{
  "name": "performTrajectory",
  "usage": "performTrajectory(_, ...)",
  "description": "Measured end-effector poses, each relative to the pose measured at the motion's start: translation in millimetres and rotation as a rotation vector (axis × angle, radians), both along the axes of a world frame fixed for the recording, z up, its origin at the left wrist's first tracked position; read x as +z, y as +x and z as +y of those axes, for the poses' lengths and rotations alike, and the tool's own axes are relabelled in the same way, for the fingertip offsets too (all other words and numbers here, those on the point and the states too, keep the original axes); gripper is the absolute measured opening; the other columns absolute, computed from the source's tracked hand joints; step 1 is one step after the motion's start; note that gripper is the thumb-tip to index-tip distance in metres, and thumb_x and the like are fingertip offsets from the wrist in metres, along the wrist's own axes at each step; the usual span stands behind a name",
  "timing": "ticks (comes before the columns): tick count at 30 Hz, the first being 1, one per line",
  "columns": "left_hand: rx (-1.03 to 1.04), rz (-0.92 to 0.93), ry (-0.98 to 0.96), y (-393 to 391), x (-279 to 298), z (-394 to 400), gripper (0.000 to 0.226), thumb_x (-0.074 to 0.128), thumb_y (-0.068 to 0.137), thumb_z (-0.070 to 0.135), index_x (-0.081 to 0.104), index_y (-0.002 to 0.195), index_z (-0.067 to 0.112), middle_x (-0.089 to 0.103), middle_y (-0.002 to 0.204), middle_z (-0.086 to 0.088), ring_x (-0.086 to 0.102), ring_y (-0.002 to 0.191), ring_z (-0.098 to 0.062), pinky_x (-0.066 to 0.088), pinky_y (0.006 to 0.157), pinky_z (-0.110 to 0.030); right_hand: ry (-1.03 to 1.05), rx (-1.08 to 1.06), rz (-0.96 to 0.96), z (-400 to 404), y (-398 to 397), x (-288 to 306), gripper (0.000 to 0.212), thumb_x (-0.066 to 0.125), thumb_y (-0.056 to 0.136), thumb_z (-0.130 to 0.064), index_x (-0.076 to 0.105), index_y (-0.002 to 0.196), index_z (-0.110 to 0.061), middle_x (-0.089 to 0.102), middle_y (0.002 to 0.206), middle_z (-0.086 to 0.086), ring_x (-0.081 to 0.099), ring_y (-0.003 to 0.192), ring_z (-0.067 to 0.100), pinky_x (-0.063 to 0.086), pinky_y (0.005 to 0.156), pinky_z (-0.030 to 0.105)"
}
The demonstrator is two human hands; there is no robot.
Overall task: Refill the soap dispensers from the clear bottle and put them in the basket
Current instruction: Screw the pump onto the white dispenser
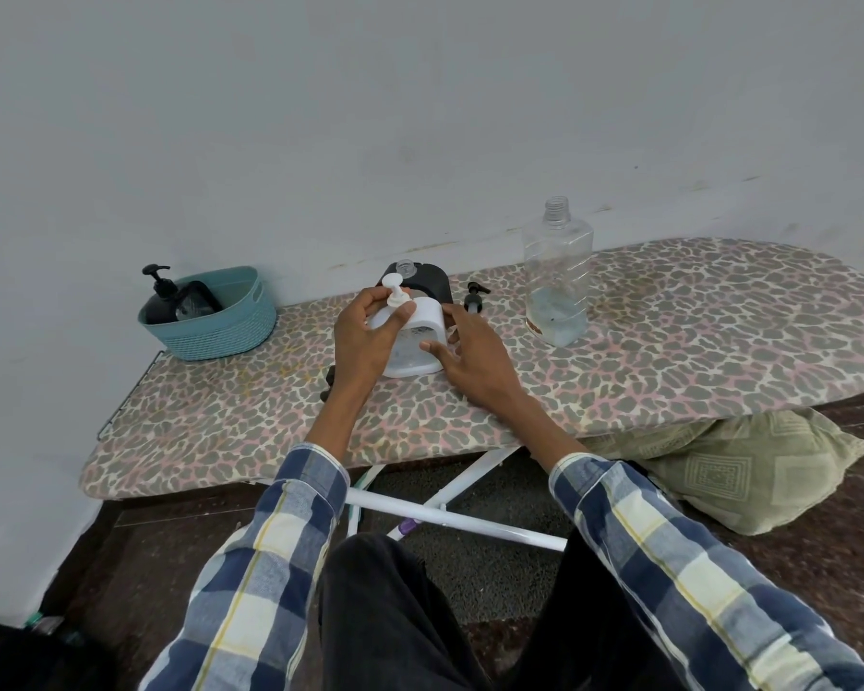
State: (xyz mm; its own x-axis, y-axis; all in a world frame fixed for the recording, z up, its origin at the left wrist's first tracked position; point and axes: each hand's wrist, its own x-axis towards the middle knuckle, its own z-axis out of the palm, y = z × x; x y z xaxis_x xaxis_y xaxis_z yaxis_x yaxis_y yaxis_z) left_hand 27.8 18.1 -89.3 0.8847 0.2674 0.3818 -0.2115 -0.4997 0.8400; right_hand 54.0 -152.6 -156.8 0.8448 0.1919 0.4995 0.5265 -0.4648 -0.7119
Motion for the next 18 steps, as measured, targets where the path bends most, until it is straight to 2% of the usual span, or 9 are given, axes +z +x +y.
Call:
performTrajectory(4, -0.010, 0.007, 0.059, 1, 3, 3, 0.039, 0.083, 0.091, 0.034, 0.076, 0.124, 0.013, 0.078, 0.122, 0.000, 0.072, 0.113, -0.011, 0.058, 0.097, -0.034, -0.023, 0.005, -0.014, 0, 2, -3, 0.058, 0.063, 0.104, -0.048, 0.050, 0.149, -0.015, 0.067, 0.130, 0.008, 0.063, 0.108, 0.024, 0.054, 0.089, 0.041)
performTrajectory(10, -0.069, 0.053, 0.081, 6, 9, 9, 0.038, 0.084, 0.092, 0.030, 0.079, 0.124, 0.011, 0.080, 0.119, -0.002, 0.075, 0.111, -0.013, 0.060, 0.101, -0.043, -0.038, 0.021, -0.014, 1, 2, -2, 0.050, 0.056, 0.108, -0.045, 0.051, 0.150, -0.018, 0.067, 0.131, 0.008, 0.061, 0.109, 0.025, 0.053, 0.090, 0.044)
performTrajectory(14, -0.114, 0.081, 0.088, 8, 12, 13, 0.046, 0.082, 0.088, 0.039, 0.079, 0.126, 0.014, 0.081, 0.119, 0.001, 0.076, 0.111, -0.011, 0.060, 0.102, -0.042, -0.044, 0.043, 0.019, 2, 4, -2, 0.047, 0.049, 0.110, -0.049, 0.050, 0.149, -0.023, 0.067, 0.128, 0.004, 0.060, 0.109, 0.024, 0.054, 0.090, 0.048)
performTrajectory(18, -0.085, 0.065, 0.054, 6, 9, 12, 0.037, 0.086, 0.091, 0.029, 0.079, 0.122, 0.011, 0.081, 0.117, 0.000, 0.076, 0.107, -0.010, 0.061, 0.097, -0.037, -0.016, 0.062, 0.013, 0, 3, 0, 0.043, 0.050, 0.110, -0.047, 0.053, 0.148, -0.026, 0.069, 0.125, 0.000, 0.060, 0.103, 0.019, 0.054, 0.087, 0.043)
